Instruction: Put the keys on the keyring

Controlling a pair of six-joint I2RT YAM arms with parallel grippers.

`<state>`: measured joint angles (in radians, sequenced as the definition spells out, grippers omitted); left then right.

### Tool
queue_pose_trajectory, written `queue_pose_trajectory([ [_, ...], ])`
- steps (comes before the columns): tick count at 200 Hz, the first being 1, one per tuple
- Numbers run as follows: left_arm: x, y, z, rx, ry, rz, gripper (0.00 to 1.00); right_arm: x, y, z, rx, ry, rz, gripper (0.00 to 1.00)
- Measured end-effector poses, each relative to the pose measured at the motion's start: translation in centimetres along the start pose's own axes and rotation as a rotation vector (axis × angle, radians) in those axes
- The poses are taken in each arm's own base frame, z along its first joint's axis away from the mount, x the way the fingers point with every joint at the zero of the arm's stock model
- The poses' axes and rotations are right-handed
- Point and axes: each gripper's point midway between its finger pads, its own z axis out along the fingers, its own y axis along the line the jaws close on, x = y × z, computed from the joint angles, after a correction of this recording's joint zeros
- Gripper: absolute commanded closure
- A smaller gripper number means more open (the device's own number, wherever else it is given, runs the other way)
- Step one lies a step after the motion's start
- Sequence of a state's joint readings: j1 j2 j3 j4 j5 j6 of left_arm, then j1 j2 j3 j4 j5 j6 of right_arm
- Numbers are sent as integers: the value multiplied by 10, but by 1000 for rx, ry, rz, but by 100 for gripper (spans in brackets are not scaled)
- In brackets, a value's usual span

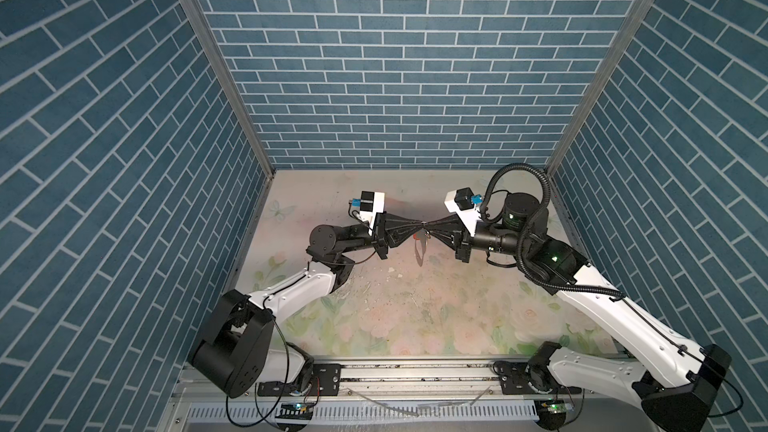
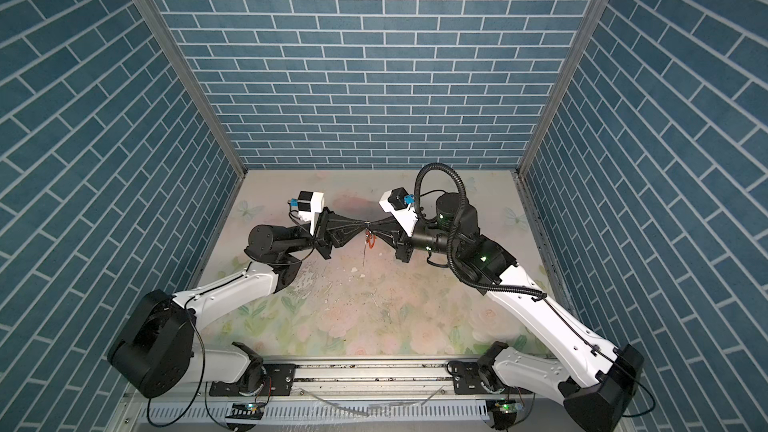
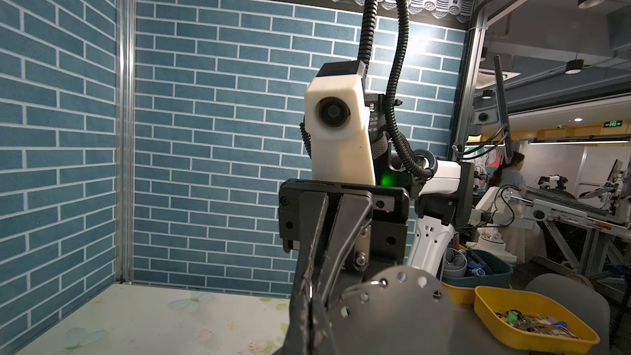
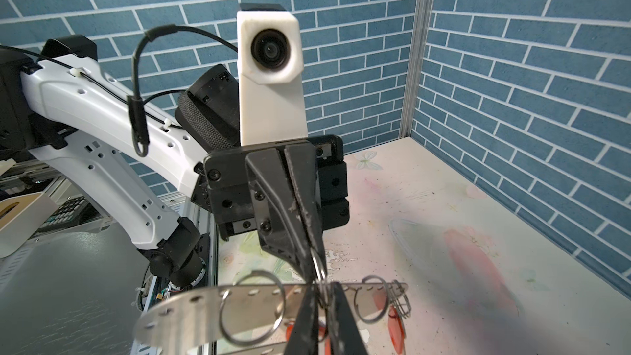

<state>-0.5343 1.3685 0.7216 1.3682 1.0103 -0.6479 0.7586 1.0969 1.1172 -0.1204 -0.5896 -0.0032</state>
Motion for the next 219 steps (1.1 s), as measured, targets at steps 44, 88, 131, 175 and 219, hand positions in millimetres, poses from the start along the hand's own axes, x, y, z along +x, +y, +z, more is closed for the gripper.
queue_pose_trajectory([
  [44,-4,-2,0,-1,-9,21,100,-2,2,3,-30,-13,1,88],
  [88,-7,-1,-1,-9,-18,31,100,-4,4,5,-61,-26,11,95],
  [131,-9,-2,-1,-6,-24,41,100,-6,6,5,-87,-38,12,100],
  [175,-9,-2,-2,-10,-24,34,75,-2,7,4,-102,-20,17,100],
  [219,-13,5,-10,-60,-17,23,66,50,5,10,-117,187,109,100],
])
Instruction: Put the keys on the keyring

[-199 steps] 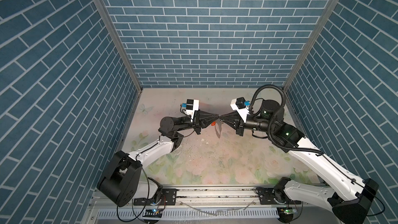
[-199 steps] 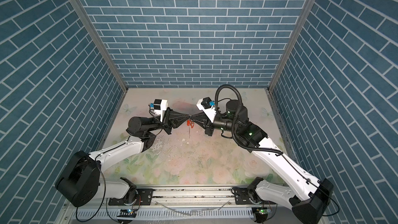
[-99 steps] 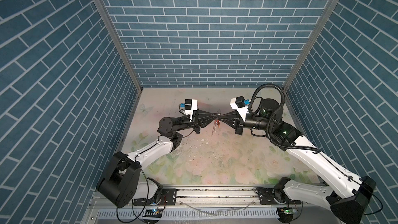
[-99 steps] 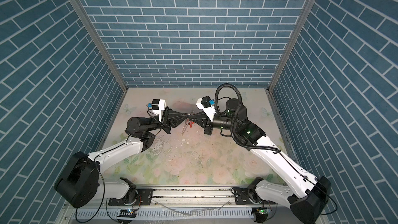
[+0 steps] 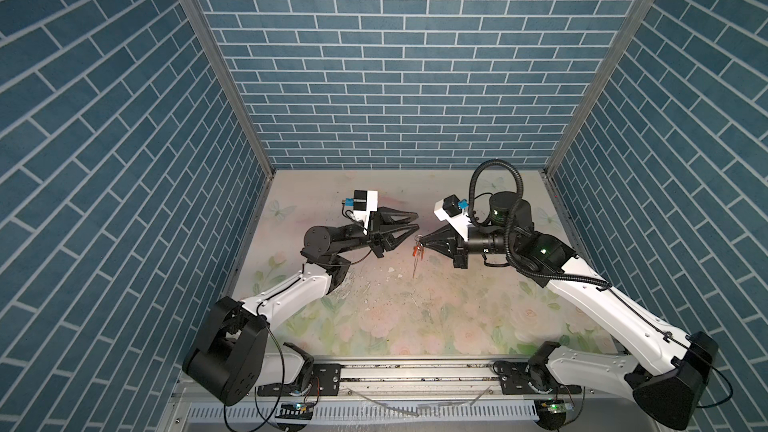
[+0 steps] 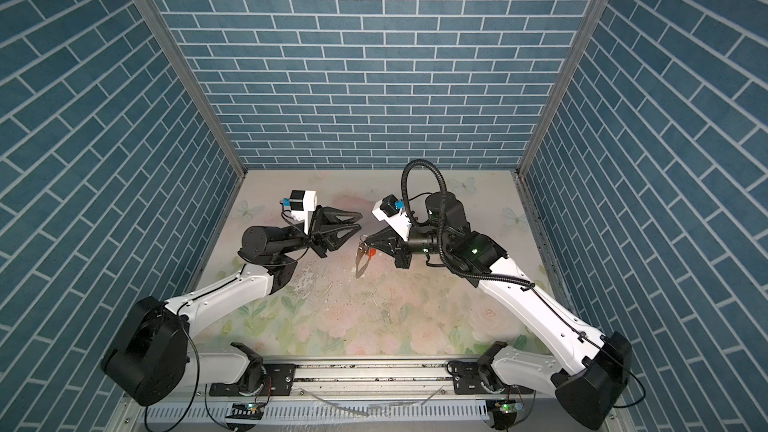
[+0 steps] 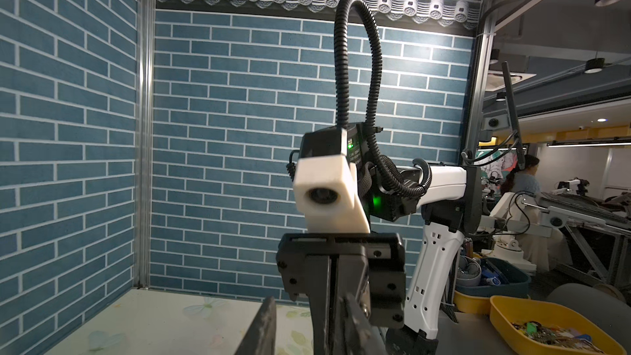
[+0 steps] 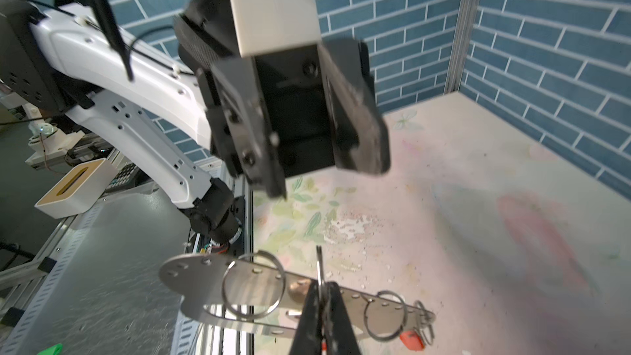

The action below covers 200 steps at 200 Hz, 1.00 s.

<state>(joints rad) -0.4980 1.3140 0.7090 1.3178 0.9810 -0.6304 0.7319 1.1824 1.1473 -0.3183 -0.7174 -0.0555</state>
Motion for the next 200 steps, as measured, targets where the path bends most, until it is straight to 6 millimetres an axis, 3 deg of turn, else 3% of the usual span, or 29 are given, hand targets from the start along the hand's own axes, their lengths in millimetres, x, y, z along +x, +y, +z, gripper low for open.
queue_pose_trajectory([
  [42,8,4,-5,-121,136,11,69,28,-4,4,-2,166,66,100],
  [77,17,1,4,-220,324,72,69,36,-6,1,9,256,77,100],
  [141,87,4,-12,-252,618,3,72,54,-7,-1,0,364,91,100],
  [200,99,-4,-12,-201,652,-12,72,57,-5,-1,-14,374,89,100],
])
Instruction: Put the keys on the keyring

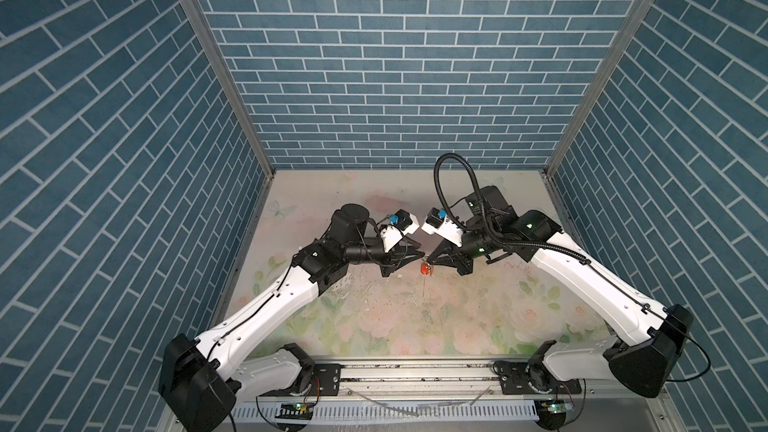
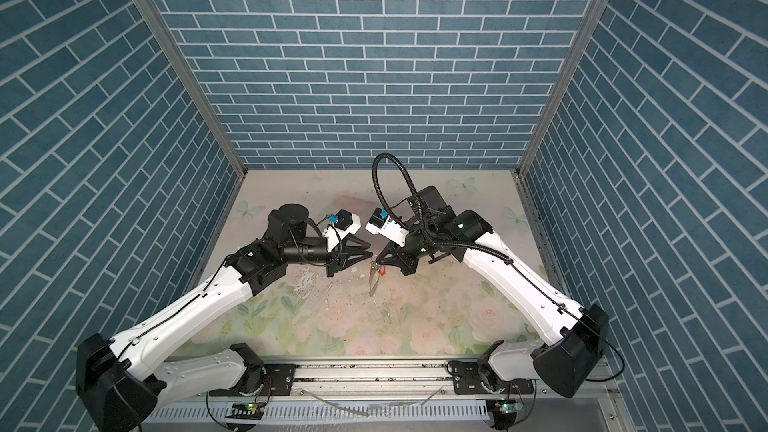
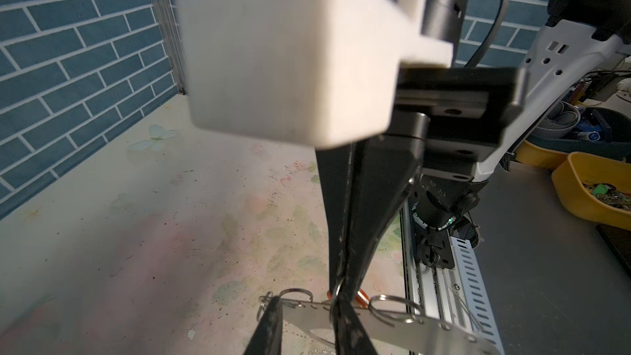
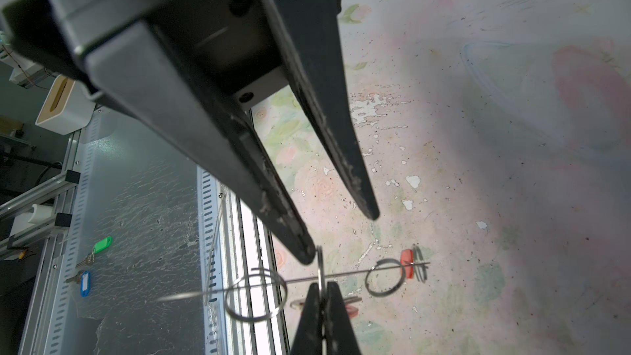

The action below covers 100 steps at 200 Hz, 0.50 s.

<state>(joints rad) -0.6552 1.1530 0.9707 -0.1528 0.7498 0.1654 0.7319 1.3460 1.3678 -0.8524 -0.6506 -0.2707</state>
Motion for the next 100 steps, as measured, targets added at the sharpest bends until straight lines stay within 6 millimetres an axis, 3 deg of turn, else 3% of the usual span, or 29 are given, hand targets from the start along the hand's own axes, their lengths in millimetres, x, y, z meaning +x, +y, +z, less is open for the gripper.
queue_pose_trajectory([
  [100,2,-3,13,60,21,-7,76,0,2,2,-21,1,5,100],
])
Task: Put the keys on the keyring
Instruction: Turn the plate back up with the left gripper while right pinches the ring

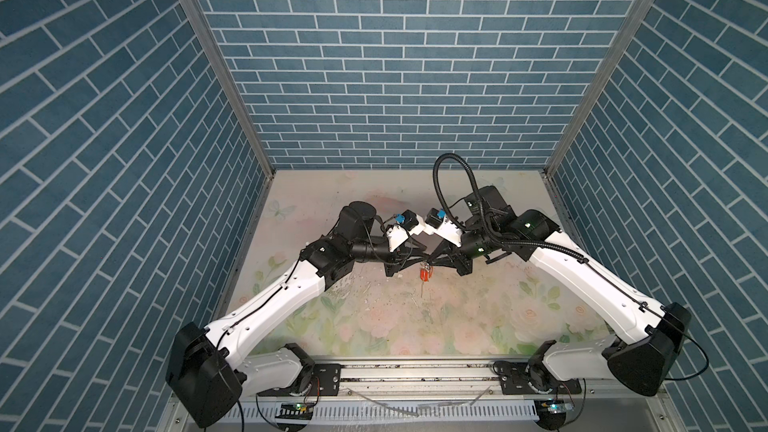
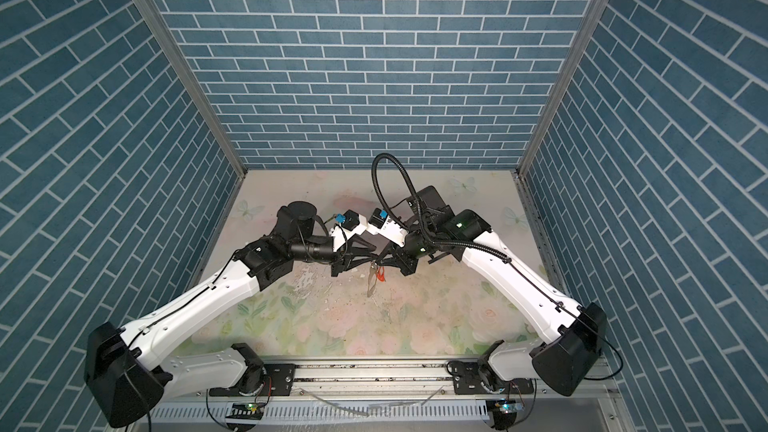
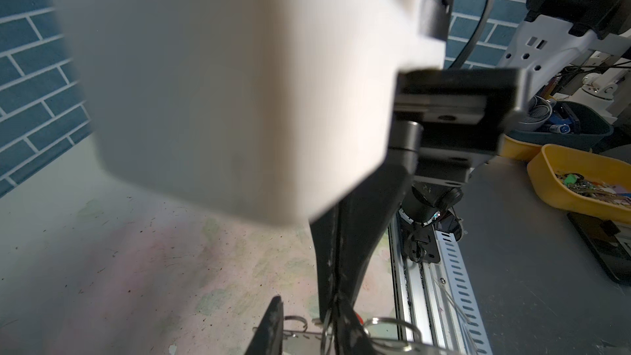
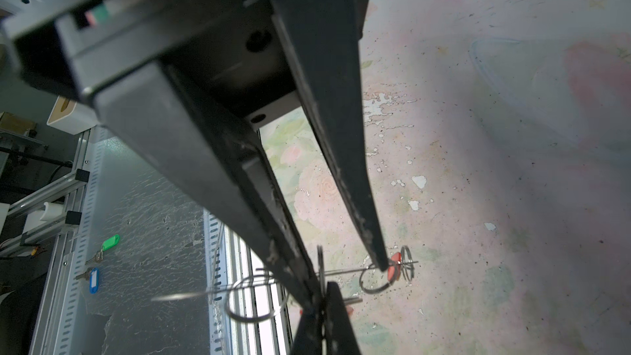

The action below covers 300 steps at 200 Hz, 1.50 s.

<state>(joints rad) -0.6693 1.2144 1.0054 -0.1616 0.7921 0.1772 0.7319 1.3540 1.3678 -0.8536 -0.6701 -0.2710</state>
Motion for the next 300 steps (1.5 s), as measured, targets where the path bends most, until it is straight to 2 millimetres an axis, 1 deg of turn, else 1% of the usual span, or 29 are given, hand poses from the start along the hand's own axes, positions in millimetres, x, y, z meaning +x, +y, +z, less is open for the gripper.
queue_pose_trajectory([
  [19,-2,-1,1,9,-2,7,84,0,-1,0,1,-2,0,100],
  [77,-3,-8,1,41,-4,22,100,-1,-1,-2,8,-8,-8,100],
  [127,-11,-12,-1,55,-36,45,100,-6,2,-10,22,-32,-30,100],
  [165,-16,-11,-5,23,-102,65,100,-12,1,-14,45,-62,-51,100],
  [174,-17,-11,-7,10,-125,69,100,-13,1,-14,48,-70,-53,98],
  [184,-17,-11,-8,-2,-148,70,100,-15,0,-14,54,-79,-57,93],
  [205,-18,-9,-11,-28,-187,66,100,-18,-1,-14,65,-102,-56,89],
  [265,-23,0,-14,-91,-241,55,100,-28,-4,-19,99,-181,-61,87],
  [300,-22,4,-16,-121,-270,51,100,-30,-6,-18,105,-206,-56,85],
])
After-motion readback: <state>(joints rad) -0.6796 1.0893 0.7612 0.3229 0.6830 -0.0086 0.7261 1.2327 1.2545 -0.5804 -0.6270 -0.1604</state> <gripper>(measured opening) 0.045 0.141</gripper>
